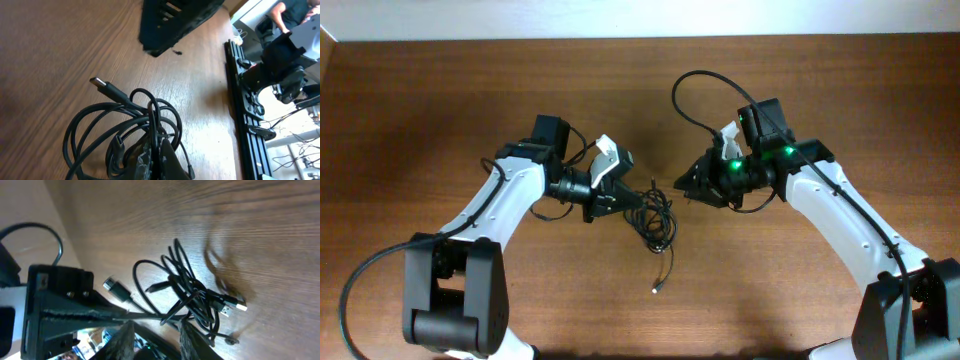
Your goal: Untangle cables
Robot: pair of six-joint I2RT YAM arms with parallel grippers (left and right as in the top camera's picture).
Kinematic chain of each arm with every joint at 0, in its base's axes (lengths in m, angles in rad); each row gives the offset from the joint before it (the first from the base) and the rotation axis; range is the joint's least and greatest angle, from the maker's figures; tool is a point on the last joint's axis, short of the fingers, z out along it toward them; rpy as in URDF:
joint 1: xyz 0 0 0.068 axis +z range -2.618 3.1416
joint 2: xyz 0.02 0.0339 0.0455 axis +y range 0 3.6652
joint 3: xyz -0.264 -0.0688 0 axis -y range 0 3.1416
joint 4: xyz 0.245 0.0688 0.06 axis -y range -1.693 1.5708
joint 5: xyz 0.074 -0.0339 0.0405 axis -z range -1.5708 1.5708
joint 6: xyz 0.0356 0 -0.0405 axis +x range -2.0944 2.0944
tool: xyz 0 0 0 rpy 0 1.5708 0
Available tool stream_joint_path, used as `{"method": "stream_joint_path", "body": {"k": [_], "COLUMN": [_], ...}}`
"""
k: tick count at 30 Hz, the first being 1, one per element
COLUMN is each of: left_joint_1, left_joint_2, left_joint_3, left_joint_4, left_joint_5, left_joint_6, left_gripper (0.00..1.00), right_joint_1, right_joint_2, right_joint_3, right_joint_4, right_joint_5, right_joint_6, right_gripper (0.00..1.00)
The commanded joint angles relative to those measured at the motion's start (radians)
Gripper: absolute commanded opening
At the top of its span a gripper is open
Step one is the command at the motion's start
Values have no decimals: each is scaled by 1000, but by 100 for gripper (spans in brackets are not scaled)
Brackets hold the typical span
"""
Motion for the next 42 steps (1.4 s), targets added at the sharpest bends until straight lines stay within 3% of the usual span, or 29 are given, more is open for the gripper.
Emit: {"method": "stream_joint_path", "body": {"k": [1, 10, 19, 24, 28, 36, 40, 42], "left_joint_1": [12, 12, 12, 12, 13, 13, 13, 13], "left_joint_2": [6, 6, 6, 6, 6, 6, 6, 6], "left_joint_3": [-2, -2, -2, -2, -3, -3, -3, -3], "left_joint_4": [-1, -1, 0, -1, -2, 11, 24, 26], "left_joint_5": [60, 60, 55, 48, 39, -50, -110, -117], "left_joint_6": [71, 85, 85, 85, 18, -238, -335, -345], "left_gripper": [0, 0, 0, 0, 0, 0, 0, 0], "right_joint_1": [4, 125, 163, 214, 213, 212, 212, 212], "right_joint_2": [-19, 42, 94, 94, 58, -252, -331, -338], "right_joint_3": [-23, -23, -23, -23, -17, 26, 26, 26], "right_joint_4": [0, 97, 116, 120, 174, 245, 375, 441], "right_joint_5": [34, 142, 143, 283, 290, 275, 63, 6], "right_joint_6": [122, 295, 317, 319, 146, -306, -479, -479], "right_gripper": [30, 33, 31, 8, 4, 4, 4, 4]}}
